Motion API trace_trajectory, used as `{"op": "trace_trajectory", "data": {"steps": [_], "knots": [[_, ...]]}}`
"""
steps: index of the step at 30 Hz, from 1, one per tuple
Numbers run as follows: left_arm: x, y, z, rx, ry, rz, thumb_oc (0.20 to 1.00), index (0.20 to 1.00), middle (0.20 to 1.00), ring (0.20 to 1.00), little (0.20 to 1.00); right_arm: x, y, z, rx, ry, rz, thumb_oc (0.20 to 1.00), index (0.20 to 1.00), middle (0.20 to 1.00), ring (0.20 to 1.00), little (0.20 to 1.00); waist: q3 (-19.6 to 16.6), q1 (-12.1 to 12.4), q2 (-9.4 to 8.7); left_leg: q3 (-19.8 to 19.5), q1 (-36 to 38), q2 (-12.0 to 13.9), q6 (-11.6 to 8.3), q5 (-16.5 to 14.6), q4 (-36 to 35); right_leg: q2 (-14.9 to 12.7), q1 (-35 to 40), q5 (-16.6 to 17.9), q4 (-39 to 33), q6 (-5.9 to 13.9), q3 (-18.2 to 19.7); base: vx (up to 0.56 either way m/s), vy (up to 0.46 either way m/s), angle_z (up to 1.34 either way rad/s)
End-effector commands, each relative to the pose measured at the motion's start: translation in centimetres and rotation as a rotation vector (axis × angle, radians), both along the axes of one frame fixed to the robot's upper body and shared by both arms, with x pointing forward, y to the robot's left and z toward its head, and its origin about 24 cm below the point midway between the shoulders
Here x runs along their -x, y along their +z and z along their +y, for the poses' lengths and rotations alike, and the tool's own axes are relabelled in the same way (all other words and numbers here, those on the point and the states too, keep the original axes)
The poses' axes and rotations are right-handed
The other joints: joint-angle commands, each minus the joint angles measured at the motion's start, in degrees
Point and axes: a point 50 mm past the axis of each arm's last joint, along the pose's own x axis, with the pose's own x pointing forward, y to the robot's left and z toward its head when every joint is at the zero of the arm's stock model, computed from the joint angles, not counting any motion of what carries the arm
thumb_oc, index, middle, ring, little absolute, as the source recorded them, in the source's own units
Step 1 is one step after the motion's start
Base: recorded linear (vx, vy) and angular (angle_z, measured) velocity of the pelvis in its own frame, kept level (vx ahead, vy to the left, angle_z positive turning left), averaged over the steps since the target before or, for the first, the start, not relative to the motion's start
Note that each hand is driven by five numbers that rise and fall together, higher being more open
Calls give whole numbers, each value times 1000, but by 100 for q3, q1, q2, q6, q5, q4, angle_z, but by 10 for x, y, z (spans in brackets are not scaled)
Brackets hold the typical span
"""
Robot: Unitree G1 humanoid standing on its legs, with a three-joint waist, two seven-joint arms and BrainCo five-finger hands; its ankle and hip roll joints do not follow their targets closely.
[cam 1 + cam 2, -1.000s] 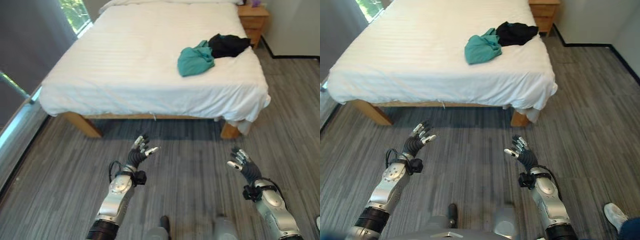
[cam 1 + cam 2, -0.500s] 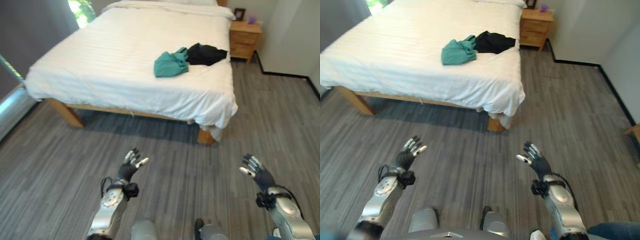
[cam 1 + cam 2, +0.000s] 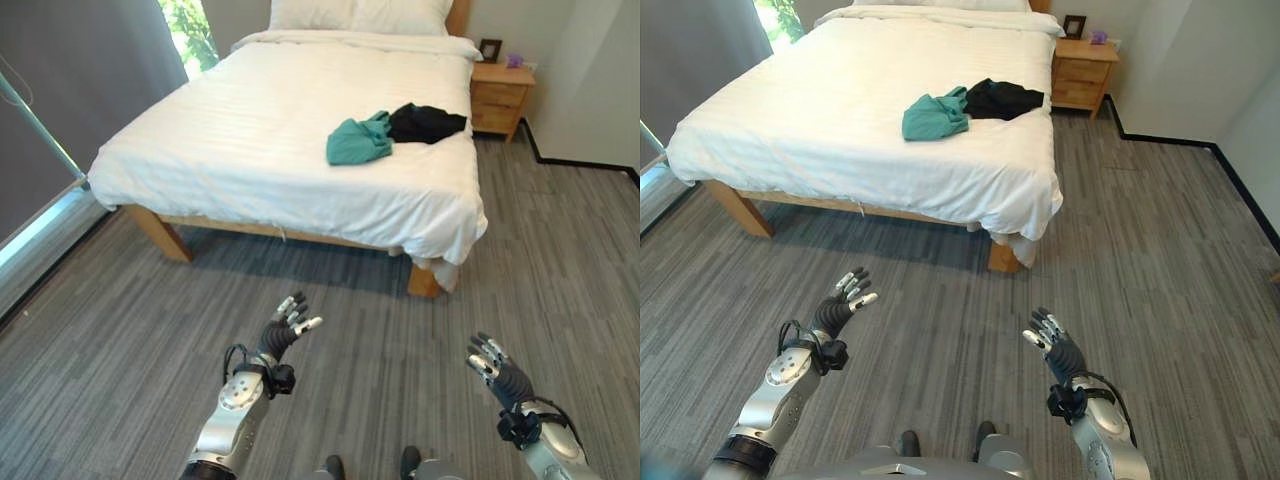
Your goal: Pick up bed clothes into laundry basket.
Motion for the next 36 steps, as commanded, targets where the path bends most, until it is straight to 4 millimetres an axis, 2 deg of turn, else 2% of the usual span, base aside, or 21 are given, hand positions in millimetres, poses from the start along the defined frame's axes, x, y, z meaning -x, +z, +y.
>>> {"op": "trace_trajectory", "data": {"steps": [1,2,3,6,11,14,17,24,27,29,31,32,34,36], "knots": [[-12,30,32,-101,100,-153,1000,1000,1000,1000,1000,-15,30,-42,99,-189,-157,1000,1000,1000,1000,1000,51,57,-151,331,87,581,-450,-86,293,-287,989,-622,-645,563,-518,-22,156,17],[-12,30,32,-101,100,-154,1000,1000,1000,1000,1000,-15,31,-42,99,-189,-157,1000,1000,1000,1000,1000,44,70,-152,348,103,569,-444,-37,228,-292,970,-604,-649,564,-506,-123,162,22],[-19,35,26,-103,80,-177,1000,1000,1000,1000,1000,-21,32,-35,86,-185,-176,1000,1000,1000,1000,1000,-48,16,-70,95,148,358,-394,-1,-141,-337,809,-531,-531,613,-562,-150,123,22],[-22,42,24,-108,68,-207,1000,1000,1000,1000,1000,-24,34,-29,40,-180,-191,1000,1000,1000,1000,1000,-124,-32,-63,87,182,292,-357,60,-333,-391,762,-480,-535,640,-651,-76,83,32],[-18,38,30,-92,107,-193,1000,1000,1000,1000,1000,-35,36,-19,65,-94,-189,1000,1000,1000,1000,1000,-118,126,-108,73,202,218,-264,52,-362,-503,800,-432,-505,685,-706,-35,66,9],[0,25,44,-111,160,-136,1000,1000,1000,1000,1000,-38,46,-21,89,-93,-234,1000,1000,1000,1000,1000,-117,204,-170,74,234,162,-209,3,-361,-555,834,-384,-520,717,-710,10,52,2],[7,23,52,-101,217,-127,1000,1000,1000,1000,1000,-38,51,-26,146,-100,-253,1000,1000,1000,1000,1000,-116,264,-231,54,243,117,-156,-29,-353,-598,879,-348,-541,756,-723,31,52,6],[1,31,56,-137,222,-163,1000,1000,1000,1000,1000,-42,52,-26,165,-96,-262,1000,1000,1000,1000,1000,-74,324,-297,91,229,57,-90,-154,-247,-685,829,-291,-440,830,-689,15,36,4],[-3,36,62,-137,262,-182,1000,1000,1000,1000,1000,-49,54,-16,156,-61,-280,1000,1000,1000,1000,1000,96,348,-278,86,203,83,50,-358,6,-843,385,-243,466,916,-494,-10,85,-17],[-3,38,66,-149,273,-186,1000,1000,1000,1000,1000,-52,56,-9,146,-39,-291,1000,1000,1000,1000,1000,283,309,-270,136,262,46,168,-436,49,-974,-95,155,1380,1077,-319,-8,108,-20],[0,37,70,-168,279,-179,1000,1000,1000,1000,1000,-51,54,-6,139,-26,-285,1000,1000,1000,1000,1000,405,235,-200,178,438,63,237,-497,20,-999,-462,408,2099,1121,-184,89,82,-21],[1,36,71,-181,278,-173,1000,1000,1000,1000,1000,-50,52,-5,140,-21,-277,1000,1000,1000,1000,1000,432,198,-178,197,555,80,219,-524,-27,-1040,-656,479,2150,1121,-198,192,5,-27],[2,38,74,-192,278,-179,1000,1000,1000,1000,1000,-45,48,-6,128,-26,-254,1000,1000,1000,1000,1000,437,67,-152,235,780,126,82,-578,-165,-1185,-976,472,1620,1086,-279,285,-93,-20],[2,37,72,-171,279,-179,1000,1000,1000,1000,1000,-39,43,-11,128,-46,-229,1000,1000,1000,1000,1000,455,-96,-131,138,989,207,-91,-670,-273,-1128,-1030,485,694,1095,-177,350,-170,-9]]}}
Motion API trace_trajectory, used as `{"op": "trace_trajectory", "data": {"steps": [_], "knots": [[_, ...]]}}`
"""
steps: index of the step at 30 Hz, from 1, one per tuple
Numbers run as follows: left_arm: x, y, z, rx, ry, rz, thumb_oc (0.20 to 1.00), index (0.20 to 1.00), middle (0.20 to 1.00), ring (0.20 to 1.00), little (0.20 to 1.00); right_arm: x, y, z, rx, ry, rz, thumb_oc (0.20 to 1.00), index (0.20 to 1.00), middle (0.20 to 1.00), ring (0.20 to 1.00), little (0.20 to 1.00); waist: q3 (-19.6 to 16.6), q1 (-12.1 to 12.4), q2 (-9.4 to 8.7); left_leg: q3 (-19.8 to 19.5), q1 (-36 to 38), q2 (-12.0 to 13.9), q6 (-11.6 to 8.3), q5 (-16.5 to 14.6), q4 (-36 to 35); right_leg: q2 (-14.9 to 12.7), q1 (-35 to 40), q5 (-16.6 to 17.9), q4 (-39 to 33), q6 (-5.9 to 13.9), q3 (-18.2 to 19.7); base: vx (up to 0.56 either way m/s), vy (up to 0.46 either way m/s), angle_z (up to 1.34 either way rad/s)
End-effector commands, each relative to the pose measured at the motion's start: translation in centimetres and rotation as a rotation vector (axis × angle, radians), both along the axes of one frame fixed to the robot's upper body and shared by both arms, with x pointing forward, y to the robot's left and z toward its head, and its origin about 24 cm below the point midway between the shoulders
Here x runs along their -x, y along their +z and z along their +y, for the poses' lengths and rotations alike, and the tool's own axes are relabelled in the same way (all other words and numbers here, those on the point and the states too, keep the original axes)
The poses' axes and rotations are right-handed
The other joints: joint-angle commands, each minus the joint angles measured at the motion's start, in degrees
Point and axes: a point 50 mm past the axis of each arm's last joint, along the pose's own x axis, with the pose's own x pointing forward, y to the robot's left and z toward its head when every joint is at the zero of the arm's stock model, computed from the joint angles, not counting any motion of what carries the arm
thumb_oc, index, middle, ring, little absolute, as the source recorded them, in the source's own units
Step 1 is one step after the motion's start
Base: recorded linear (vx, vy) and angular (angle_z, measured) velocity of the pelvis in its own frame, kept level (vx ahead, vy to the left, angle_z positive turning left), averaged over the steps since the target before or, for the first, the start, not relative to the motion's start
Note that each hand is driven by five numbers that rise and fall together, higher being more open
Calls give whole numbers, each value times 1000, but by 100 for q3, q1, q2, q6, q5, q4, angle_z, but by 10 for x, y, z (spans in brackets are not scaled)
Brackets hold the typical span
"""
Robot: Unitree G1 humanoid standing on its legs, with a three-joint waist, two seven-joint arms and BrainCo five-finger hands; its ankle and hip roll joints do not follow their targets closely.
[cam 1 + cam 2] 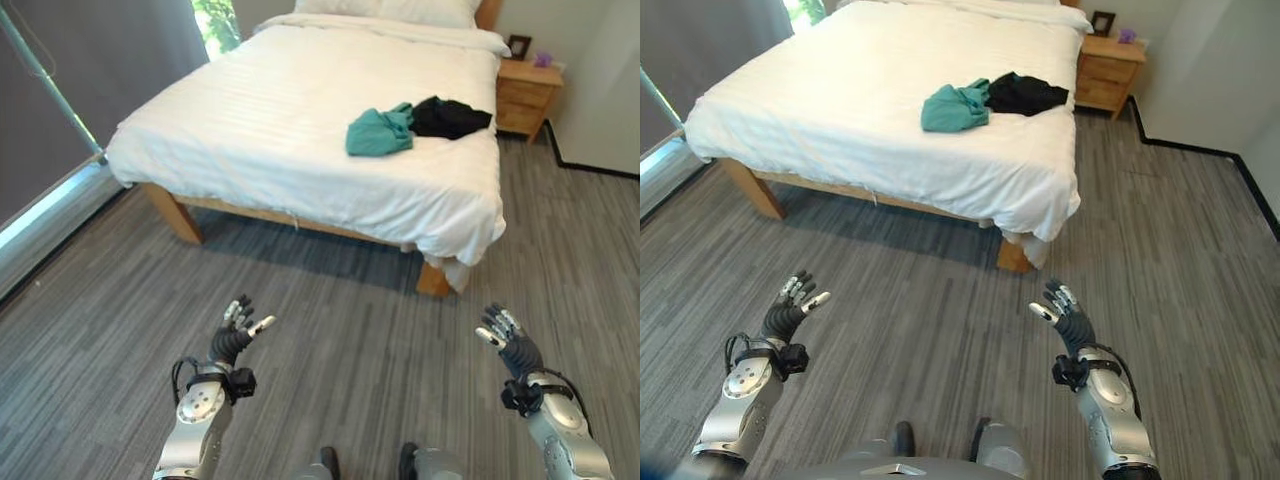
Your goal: Pick up bed clothes into laundry basket.
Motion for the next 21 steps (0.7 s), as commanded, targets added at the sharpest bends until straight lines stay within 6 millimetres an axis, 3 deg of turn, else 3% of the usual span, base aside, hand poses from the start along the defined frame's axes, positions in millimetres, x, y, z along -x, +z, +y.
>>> {"op": "trace_trajectory", "data": {"steps": [1,4,7,9,10,11,12,14,15,16,18,20,21], "knots": [[-16,33,11,-72,2,-160,1000,1000,1000,1000,1000,-7,17,-1,-6,-15,-112,1000,1000,1000,1000,1000,68,-334,-97,-427,866,238,-239,-680,35,-158,-144,1248,-1386,294,258,395,-198,6],[-22,36,7,-91,-21,-173,1000,1000,1000,1000,1000,-2,15,-2,-19,-31,-102,1000,1000,1000,1000,1000,28,-550,-62,-450,1319,521,-499,-796,-116,-61,-266,1542,-2254,402,118,418,-238,27],[-24,37,-1,-90,-62,-180,1000,1000,1000,1000,1000,-1,15,-3,-10,0,-96,1000,1000,1000,1000,1000,-75,-620,-79,-597,1417,798,-663,-725,255,-84,-203,1491,-1866,314,60,379,-291,32],[-27,33,-10,-50,-87,-172,1000,1000,1000,1000,1000,-7,17,-3,-10,4,-100,1000,1000,1000,1000,1000,-156,-654,19,-770,1149,1132,-781,-88,985,143,-106,1245,-1617,42,-4,394,-409,21],[-27,31,-15,-5,-100,-164,1000,1000,1000,1000,1000,-16,23,1,-66,16,-137,1000,1000,1000,1000,1000,-128,-571,-23,-898,558,1425,-712,790,2518,386,242,885,-1475,-349,-126,480,-617,2],[-27,31,-18,11,-116,-159,1000,1000,1000,1000,1000,-16,25,2,-78,23,-145,1000,1000,1000,1000,1000,-77,-514,-113,-909,181,1547,-619,1054,3283,503,463,702,-1491,-565,-141,472,-697,-4],[-29,32,-22,10,-146,-160,1000,1000,1000,1000,1000,-17,25,0,-57,28,-140,1000,1000,1000,1000,1000,39,-425,-208,-947,-163,1585,-517,1129,3861,616,659,558,-1505,-753,-108,327,-527,7],[-31,33,-27,21,-169,-165,1000,1000,1000,1000,1000,-18,24,-4,-35,23,-123,1000,1000,1000,1000,1000,199,-276,-319,-945,-629,1477,-448,918,4469,725,1007,356,-1594,-898,-66,247,-329,0],[-31,33,-27,20,-169,-166,1000,1000,1000,1000,1000,-18,24,-4,-36,23,-124,1000,1000,1000,1000,1000,194,-280,-332,-944,-645,1461,-437,932,4463,709,999,372,-1608,-898,-70,240,-175,-16],[-33,34,-32,30,-185,-170,1000,1000,1000,1000,1000,-20,25,-8,-16,17,-119,1000,1000,1000,1000,1000,218,-216,-364,-839,-940,1367,-424,750,4320,717,1192,342,-1713,-857,-61,246,-128,-20],[-36,33,-39,50,-211,-171,1000,1000,1000,1000,1000,-21,28,-11,-26,-2,-130,1000,1000,1000,1000,1000,233,-143,-371,-562,-1371,1431,-552,717,4149,734,1525,274,-1924,-804,-81,378,-147,-3],[-40,34,-46,61,-246,-174,1000,1000,1000,1000,1000,-19,28,-13,-37,-8,-138,1000,1000,1000,1000,1000,168,-43,-345,-320,-1605,1171,-630,649,3275,704,1780,251,-2134,-704,-82,423,-42,36],[-42,36,-48,47,-261,-181,1000,1000,1000,1000,1000,-20,28,-12,-22,5,-135,1000,1000,1000,1000,1000,120,32,-339,-193,-1736,919,-597,673,2702,710,1897,243,-2260,-646,-93,409,-20,43]]}}
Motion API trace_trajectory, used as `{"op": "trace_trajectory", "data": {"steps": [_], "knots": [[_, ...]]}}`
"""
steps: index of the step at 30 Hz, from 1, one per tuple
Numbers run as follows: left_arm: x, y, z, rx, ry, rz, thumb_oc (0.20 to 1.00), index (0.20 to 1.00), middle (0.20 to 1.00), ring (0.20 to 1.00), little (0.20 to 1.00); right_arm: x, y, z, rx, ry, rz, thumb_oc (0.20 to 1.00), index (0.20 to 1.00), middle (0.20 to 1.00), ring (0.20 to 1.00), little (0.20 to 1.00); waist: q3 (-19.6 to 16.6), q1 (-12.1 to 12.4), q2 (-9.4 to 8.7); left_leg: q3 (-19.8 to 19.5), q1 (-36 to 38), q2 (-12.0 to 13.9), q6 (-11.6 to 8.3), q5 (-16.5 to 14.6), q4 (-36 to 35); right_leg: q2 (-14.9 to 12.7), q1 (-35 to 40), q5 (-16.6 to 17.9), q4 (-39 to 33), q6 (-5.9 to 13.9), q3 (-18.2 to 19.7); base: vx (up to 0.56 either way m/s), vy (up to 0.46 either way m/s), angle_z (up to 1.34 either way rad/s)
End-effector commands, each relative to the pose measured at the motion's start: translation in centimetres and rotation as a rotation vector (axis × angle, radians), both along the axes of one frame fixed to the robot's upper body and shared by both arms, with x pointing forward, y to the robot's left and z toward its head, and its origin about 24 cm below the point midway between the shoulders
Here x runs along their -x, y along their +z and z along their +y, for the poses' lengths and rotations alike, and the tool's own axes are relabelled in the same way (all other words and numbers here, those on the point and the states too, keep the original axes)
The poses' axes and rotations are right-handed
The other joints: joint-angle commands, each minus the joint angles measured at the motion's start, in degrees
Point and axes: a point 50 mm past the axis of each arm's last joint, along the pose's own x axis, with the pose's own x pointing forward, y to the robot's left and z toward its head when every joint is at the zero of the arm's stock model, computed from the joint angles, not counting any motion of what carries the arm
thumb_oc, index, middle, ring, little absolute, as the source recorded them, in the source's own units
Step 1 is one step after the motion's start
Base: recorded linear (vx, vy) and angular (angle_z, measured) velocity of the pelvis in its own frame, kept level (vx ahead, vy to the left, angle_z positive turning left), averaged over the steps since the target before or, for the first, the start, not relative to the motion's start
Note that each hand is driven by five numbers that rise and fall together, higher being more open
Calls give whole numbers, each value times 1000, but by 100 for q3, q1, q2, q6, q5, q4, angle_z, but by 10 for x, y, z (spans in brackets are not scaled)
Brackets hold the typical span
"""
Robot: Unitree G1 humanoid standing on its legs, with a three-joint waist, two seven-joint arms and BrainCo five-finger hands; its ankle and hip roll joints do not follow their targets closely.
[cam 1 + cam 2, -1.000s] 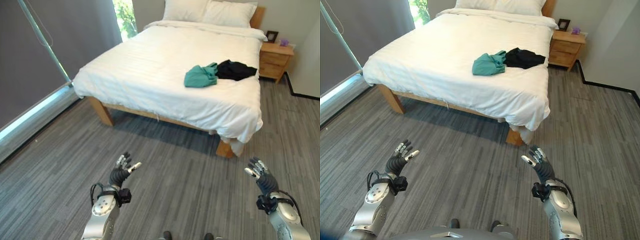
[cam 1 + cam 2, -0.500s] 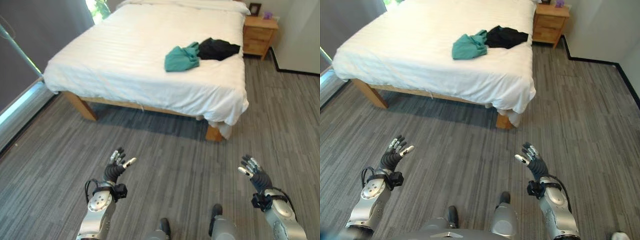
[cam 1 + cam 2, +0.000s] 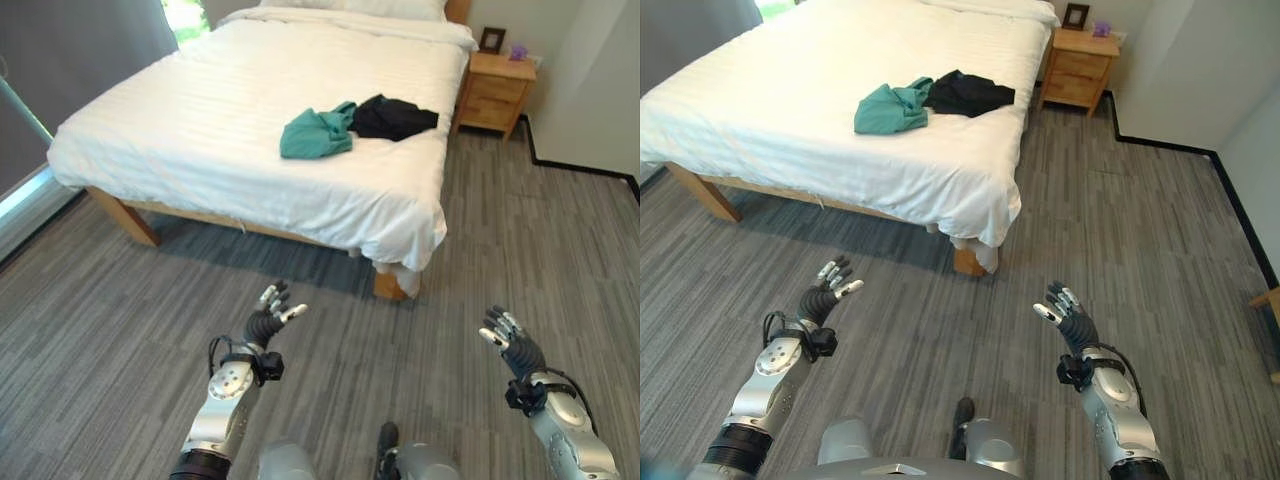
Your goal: Pick up bed clothes into laundry basket.
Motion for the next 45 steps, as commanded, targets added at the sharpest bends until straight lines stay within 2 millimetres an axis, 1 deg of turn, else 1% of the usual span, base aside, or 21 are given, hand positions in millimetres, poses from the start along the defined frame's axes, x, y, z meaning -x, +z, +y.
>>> {"op": "trace_trajectory", "data": {"steps": [1,3,6,10,12,13,14,17,20,23,24,28,32,34,35,36,39,40,41,44,45], "knots": [[-13,34,4,-17,-41,-160,1000,1000,1000,1000,1000,-16,31,-3,23,29,-158,1000,1000,1000,1000,1000,-35,271,174,461,-405,-719,424,-372,-731,-170,961,-186,-589,341,221,460,1,43],[-11,34,3,-33,-52,-168,1000,1000,1000,1000,1000,-21,31,5,14,67,-161,1000,1000,1000,1000,1000,-132,490,248,327,-497,-1196,452,-145,-1904,18,1240,-258,-798,408,317,508,29,7],[-6,30,4,-35,-58,-150,1000,1000,1000,1000,1000,-25,33,16,-14,110,-176,1000,1000,1000,1000,1000,-281,648,324,499,-489,-1289,416,222,-2554,156,1603,-392,-899,469,420,492,29,-15],[0,24,1,-46,-83,-126,1000,1000,1000,1000,1000,-24,28,34,-97,132,-173,1000,1000,1000,1000,1000,-580,627,208,550,-231,-1469,796,-231,-2407,-119,1797,-673,-619,651,468,450,92,-52],[2,23,2,-40,-77,-119,1000,1000,1000,1000,1000,-24,26,45,-143,152,-173,1000,1000,1000,1000,1000,-601,653,121,679,-12,-1526,978,-518,-2408,-387,1470,-451,363,834,522,404,150,11],[0,25,3,-55,-74,-122,1000,1000,1000,1000,1000,-26,24,52,-147,179,-165,1000,1000,1000,1000,1000,-464,663,97,749,285,-1595,1164,-740,-2452,-636,940,206,1657,1061,497,384,153,-39],[1,25,3,-47,-74,-122,1000,1000,1000,1000,1000,-25,24,54,-142,190,-163,1000,1000,1000,1000,1000,-404,637,124,766,478,-1617,1246,-845,-2515,-684,697,442,2137,1066,486,355,143,-41],[4,24,7,-48,-62,-112,1000,1000,1000,1000,1000,-25,24,54,-133,184,-160,1000,1000,1000,1000,1000,-279,545,323,756,1023,-1552,1313,-1003,-2761,-1015,-38,647,2483,990,130,311,58,-31],[6,23,10,-35,-57,-107,1000,1000,1000,1000,1000,-26,25,54,-144,171,-167,1000,1000,1000,1000,1000,-195,445,382,621,1314,-1520,1225,-1115,-2893,-1167,-331,512,2017,917,56,279,-71,-12],[7,22,11,-33,-60,-104,1000,1000,1000,1000,1000,-22,23,44,-123,132,-160,1000,1000,1000,1000,1000,-121,264,347,346,1621,-1515,1075,-1363,-2942,-1074,-488,510,926,988,570,386,-180,21],[6,23,12,-51,-59,-110,1000,1000,1000,1000,1000,-18,22,39,-108,108,-154,1000,1000,1000,1000,1000,-144,150,298,188,1847,-1468,936,-1505,-3009,-1085,-646,733,90,1114,913,445,-229,21],[3,26,15,-70,-57,-127,1000,1000,1000,1000,1000,-10,18,31,-101,81,-137,1000,1000,1000,1000,1000,-182,-36,298,-79,2198,-1259,736,-1688,-3054,-1135,-799,1093,-730,1342,1144,448,-246,43],[4,26,21,-86,-38,-128,1000,1000,1000,1000,1000,-6,14,25,-96,79,-116,1000,1000,1000,1000,1000,-256,-150,264,-424,2586,-913,505,-1827,-3034,-1279,-982,1371,-528,1484,1313,407,-342,77],[3,25,20,-82,-36,-120,1000,1000,1000,1000,1000,-8,14,26,-106,85,-115,1000,1000,1000,1000,1000,-335,-114,271,-559,2650,-669,392,-1733,-2908,-1287,-983,1142,-235,1484,1216,336,-387,49],[4,25,22,-78,-27,-120,1000,1000,1000,1000,1000,-10,16,26,-107,92,-119,1000,1000,1000,1000,1000,-366,-100,268,-558,2696,-550,349,-1684,-2852,-1228,-975,1049,18,1473,1166,284,-378,28],[1,27,19,-50,-21,-130,1000,1000,1000,1000,1000,-18,23,25,-102,100,-147,1000,1000,1000,1000,1000,-374,-81,347,-735,2552,-275,284,-1069,-2423,-1025,-1019,782,530,1307,1121,281,-383,36],[-1,27,18,-30,-20,-130,1000,1000,1000,1000,1000,-20,26,25,-109,106,-162,1000,1000,1000,1000,1000,-387,-111,388,-854,2375,-155,288,-710,-2115,-921,-1022,607,654,1162,981,194,-334,19],[-2,26,14,5,-23,-120,1000,1000,1000,1000,1000,-20,28,22,-112,105,-164,1000,1000,1000,1000,1000,-325,-55,339,-1000,1827,-3,450,-20,-1123,-641,-658,333,461,837,850,259,-590,16],[-3,26,14,0,-23,-118,1000,1000,1000,1000,1000,-18,28,18,-101,91,-165,1000,1000,1000,1000,1000,-263,-53,260,-906,1506,170,544,302,-618,-508,-445,293,328,657,752,321,-796,21],[-4,29,15,-7,-29,-121,1000,1000,1000,1000,1000,-13,22,12,-99,64,-130,1000,1000,1000,1000,1000,-21,115,29,-423,976,248,634,169,663,-215,107,114,-35,298,614,197,-521,27],[-5,30,14,0,-27,-127,1000,1000,1000,1000,1000,-12,21,9,-82,58,-116,1000,1000,1000,1000,1000,52,236,16,-493,702,-53,613,-62,927,-172,269,48,-112,287,609,230,-516,-4]]}}
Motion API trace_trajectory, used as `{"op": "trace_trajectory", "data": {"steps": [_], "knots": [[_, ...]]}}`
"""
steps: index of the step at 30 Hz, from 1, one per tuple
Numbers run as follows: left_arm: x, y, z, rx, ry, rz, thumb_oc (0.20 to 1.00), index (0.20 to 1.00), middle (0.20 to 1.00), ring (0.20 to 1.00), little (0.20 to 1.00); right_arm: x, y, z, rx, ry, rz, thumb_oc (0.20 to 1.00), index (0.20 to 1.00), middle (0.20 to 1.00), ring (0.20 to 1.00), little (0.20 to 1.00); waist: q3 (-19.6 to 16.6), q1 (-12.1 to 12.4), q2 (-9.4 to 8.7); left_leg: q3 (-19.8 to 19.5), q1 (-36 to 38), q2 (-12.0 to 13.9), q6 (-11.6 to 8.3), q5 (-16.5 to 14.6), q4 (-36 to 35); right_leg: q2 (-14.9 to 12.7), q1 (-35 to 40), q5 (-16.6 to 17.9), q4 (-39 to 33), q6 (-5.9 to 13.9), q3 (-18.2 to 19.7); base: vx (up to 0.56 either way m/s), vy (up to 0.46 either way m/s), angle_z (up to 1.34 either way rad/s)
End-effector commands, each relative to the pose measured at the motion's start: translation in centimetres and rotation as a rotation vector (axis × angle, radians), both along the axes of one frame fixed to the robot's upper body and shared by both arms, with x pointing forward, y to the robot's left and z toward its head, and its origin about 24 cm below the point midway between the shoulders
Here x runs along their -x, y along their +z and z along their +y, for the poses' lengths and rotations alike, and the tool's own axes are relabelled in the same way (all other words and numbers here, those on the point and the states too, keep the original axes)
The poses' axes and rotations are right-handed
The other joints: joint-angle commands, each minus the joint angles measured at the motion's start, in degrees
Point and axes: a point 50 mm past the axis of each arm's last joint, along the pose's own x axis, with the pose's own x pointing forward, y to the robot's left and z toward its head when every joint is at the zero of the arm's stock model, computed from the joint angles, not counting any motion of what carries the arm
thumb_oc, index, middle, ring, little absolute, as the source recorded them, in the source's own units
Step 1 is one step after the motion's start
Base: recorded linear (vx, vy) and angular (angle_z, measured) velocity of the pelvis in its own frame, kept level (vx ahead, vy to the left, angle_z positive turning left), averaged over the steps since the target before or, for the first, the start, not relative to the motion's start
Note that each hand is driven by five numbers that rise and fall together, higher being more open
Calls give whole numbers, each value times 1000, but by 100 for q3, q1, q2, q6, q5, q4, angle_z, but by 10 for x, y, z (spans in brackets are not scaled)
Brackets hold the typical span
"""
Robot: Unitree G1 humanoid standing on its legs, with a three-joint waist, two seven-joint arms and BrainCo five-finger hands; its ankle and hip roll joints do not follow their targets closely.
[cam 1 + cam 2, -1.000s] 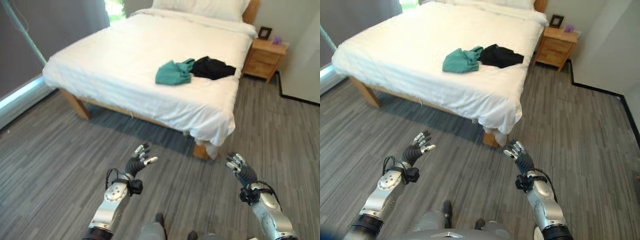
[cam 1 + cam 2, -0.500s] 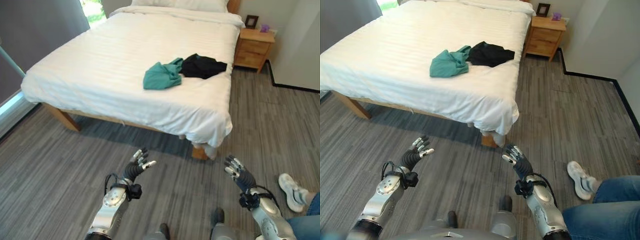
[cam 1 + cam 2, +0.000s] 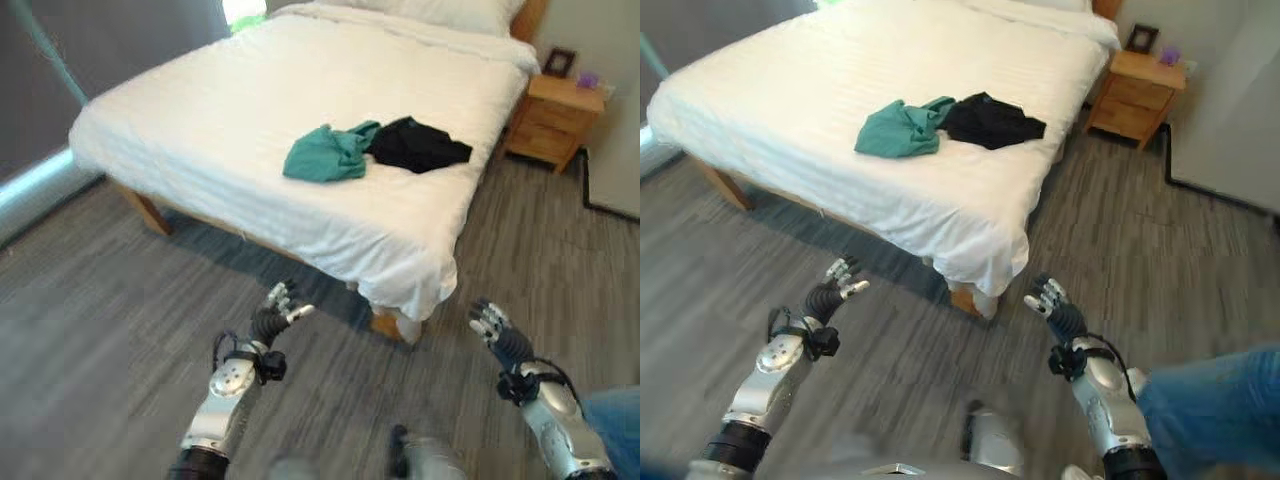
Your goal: Pick up bed clothes into laundry basket.
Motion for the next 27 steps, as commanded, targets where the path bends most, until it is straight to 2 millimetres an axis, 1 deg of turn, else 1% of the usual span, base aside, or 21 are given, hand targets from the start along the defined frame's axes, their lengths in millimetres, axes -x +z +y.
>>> {"op": "trace_trajectory", "data": {"steps": [1,2,3,4,6,7,8,9,10,11,12,13,14,15,16,17,19,21,24,25,27], "knots": [[-13,33,-4,48,-30,-153,1000,1000,1000,1000,1000,-11,29,-6,12,1,-129,1000,1000,1000,1000,1000,281,9,162,118,388,34,78,460,1308,-201,861,657,-1283,293,334,171,-249,-33],[-15,34,-6,57,-29,-158,1000,1000,1000,1000,1000,-10,27,-9,19,-7,-119,1000,1000,1000,1000,1000,322,58,162,215,109,-155,57,297,1414,-146,1012,616,-1340,287,360,260,-261,-42],[-16,33,-8,76,-30,-161,1000,1000,1000,1000,1000,-9,27,-11,0,-32,-115,1000,1000,1000,1000,1000,301,101,163,519,-386,-264,-11,244,1133,-153,1208,546,-1464,315,300,457,-328,-42],[-17,32,-10,73,-33,-159,1000,1000,1000,1000,1000,-8,25,-12,-14,-45,-116,1000,1000,1000,1000,1000,296,221,227,606,-611,-472,-53,203,392,-116,1410,453,-1578,355,274,453,-233,-3],[-17,29,-11,54,-38,-149,1000,1000,1000,1000,1000,-8,24,-9,-17,-41,-117,1000,1000,1000,1000,1000,275,336,280,642,-822,-795,-13,231,-423,-53,1563,376,-1653,371,263,312,-81,57],[-17,29,-12,54,-38,-148,1000,1000,1000,1000,1000,-8,24,-9,-17,-42,-116,1000,1000,1000,1000,1000,277,331,259,651,-789,-826,-7,238,-463,-80,1583,364,-1659,380,256,267,-47,50],[-15,26,-13,58,-40,-138,1000,1000,1000,1000,1000,-9,24,-5,-25,-31,-117,1000,1000,1000,1000,1000,244,418,297,682,-856,-1062,53,249,-978,-11,1714,310,-1728,402,258,462,-68,17],[-12,21,-14,50,-47,-117,1000,1000,1000,1000,1000,-14,27,7,-48,19,-137,1000,1000,1000,1000,1000,167,569,426,695,-882,-1405,51,593,-1926,238,1961,232,-1842,410,314,621,-95,20],[-10,18,-14,49,-51,-105,1000,1000,1000,1000,1000,-15,28,10,-51,41,-142,1000,1000,1000,1000,1000,109,600,443,880,-895,-1463,23,712,-2172,319,2102,171,-1910,415,326,487,-70,40],[-9,18,-13,48,-51,-105,1000,1000,1000,1000,1000,-15,28,11,-51,42,-141,1000,1000,1000,1000,1000,123,609,419,903,-837,-1488,25,735,-2231,291,2134,165,-1923,421,336,492,-49,32],[-4,14,-12,45,-51,-86,1000,1000,1000,1000,1000,-19,33,17,-38,92,-160,1000,1000,1000,1000,1000,3,743,437,1010,-861,-1526,30,861,-2392,332,2336,61,-1936,460,403,466,-17,8],[-1,13,-10,56,-41,-82,1000,1000,1000,1000,1000,-21,35,20,-35,104,-167,1000,1000,1000,1000,1000,-111,739,422,1104,-715,-1555,202,641,-2388,320,2404,-53,-1899,496,406,463,-13,-46],[-1,12,-9,56,-40,-81,1000,1000,1000,1000,1000,-20,34,21,-36,105,-165,1000,1000,1000,1000,1000,-103,750,409,1124,-696,-1564,209,619,-2379,301,2417,-68,-1889,505,419,305,26,-77],[2,9,-11,64,-41,-70,1000,1000,1000,1000,1000,-21,35,26,-48,123,-177,1000,1000,1000,1000,1000,-177,743,397,1116,-639,-1580,321,580,-2352,287,2440,-166,-1804,529,406,345,47,-48],[3,7,-11,71,-38,-58,1000,1000,1000,1000,1000,-25,36,30,-44,130,-186,1000,1000,1000,1000,1000,-224,806,281,1154,-604,-1647,421,441,-2184,134,2413,-156,-1350,624,415,563,112,5],[3,9,-7,59,-23,-65,1000,1000,1000,1000,1000,-32,36,45,-75,147,-191,1000,1000,1000,1000,1000,-180,902,171,1338,-350,-1619,628,192,-2148,-147,1976,350,-75,1024,461,474,117,1],[3,9,-7,46,-36,-63,1000,1000,1000,1000,1000,-29,31,50,-115,163,-170,1000,1000,1000,1000,1000,-103,857,209,1280,30,-1585,744,48,-2277,-257,1500,785,957,1185,490,328,103,-91],[4,9,-4,38,-35,-59,1000,1000,1000,1000,1000,-25,29,48,-42,197,-161,1000,1000,1000,1000,1000,-85,825,261,1160,381,-1575,827,-126,-2432,-426,1123,1100,1419,1179,266,296,71,-24],[-1,17,-2,17,-45,-84,1000,1000,1000,1000,1000,-25,27,48,-72,165,-151,1000,1000,1000,1000,1000,38,738,340,946,795,-1498,783,-213,-2656,-821,615,924,1177,998,10,220,-20,1],[-1,17,-2,17,-45,-85,1000,1000,1000,1000,1000,-25,27,48,-73,165,-151,1000,1000,1000,1000,1000,55,725,331,931,821,-1510,779,-215,-2669,-835,638,897,1192,999,-5,256,-115,4],[-6,21,-8,31,-74,-101,1000,1000,1000,1000,1000,-20,25,41,-90,124,-144,1000,1000,1000,1000,1000,142,612,330,555,943,-1494,719,-355,-2656,-805,434,812,527,957,355,294,-166,23]]}}
